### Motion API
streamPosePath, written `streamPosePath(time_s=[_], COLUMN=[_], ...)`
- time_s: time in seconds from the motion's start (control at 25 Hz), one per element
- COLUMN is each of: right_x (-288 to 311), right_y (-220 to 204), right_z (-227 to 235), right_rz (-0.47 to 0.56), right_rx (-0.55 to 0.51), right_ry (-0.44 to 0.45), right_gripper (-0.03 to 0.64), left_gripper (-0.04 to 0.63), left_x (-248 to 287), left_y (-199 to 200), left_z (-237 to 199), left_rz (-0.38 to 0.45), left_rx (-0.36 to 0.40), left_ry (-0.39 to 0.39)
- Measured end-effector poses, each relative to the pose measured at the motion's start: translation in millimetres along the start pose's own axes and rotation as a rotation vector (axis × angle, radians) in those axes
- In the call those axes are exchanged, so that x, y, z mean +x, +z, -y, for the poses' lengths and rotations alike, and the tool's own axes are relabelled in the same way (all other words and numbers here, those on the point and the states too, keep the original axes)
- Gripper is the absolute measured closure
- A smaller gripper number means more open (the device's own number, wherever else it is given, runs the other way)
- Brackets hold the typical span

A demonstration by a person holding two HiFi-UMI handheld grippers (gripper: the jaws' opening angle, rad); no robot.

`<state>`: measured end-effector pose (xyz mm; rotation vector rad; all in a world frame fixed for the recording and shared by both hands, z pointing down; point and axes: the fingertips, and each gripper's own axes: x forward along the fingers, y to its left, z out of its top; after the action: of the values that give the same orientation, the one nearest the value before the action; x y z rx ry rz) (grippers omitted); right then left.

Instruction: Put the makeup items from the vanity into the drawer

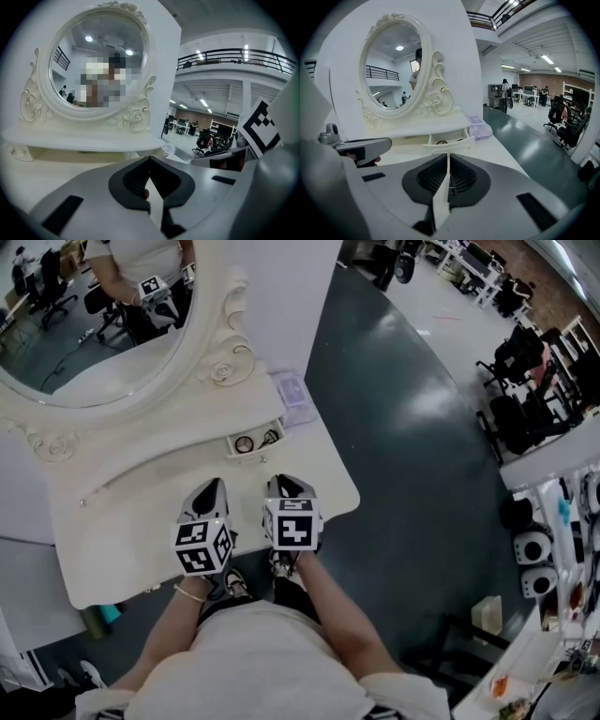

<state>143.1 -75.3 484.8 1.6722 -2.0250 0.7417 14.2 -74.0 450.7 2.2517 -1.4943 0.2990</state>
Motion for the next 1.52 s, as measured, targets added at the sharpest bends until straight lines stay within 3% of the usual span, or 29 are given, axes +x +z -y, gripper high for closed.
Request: streamPosePath(time_s=[0.36, 0.68, 0.92, 1.52], right_x=[-2, 3, 15, 40], right_y=[-14, -53, -78, -109], right_z=[4, 13, 6, 8], right_rz=[-0.027, -0.092, -0.147, -0.215], right_rx=[0.033, 0.098, 0.116, 0.075], right_ry=[-0.018, -0.032, -0.013, -0.007], right_gripper=[0.586, 0.583, 0.545, 0.515], left_gripper=[0.592, 0.592, 0.592, 0.592], left_x=[4, 20, 29, 32], left_y=[-12, -44, -61, -105], left_z=[-8, -11, -19, -22], left_rz=[-0.034, -0.126, -0.166, -0.246], left_rx=[-0.029, -0.038, -0.039, -0.059], left_ry=[-0.001, -0.029, -0.028, -0.013])
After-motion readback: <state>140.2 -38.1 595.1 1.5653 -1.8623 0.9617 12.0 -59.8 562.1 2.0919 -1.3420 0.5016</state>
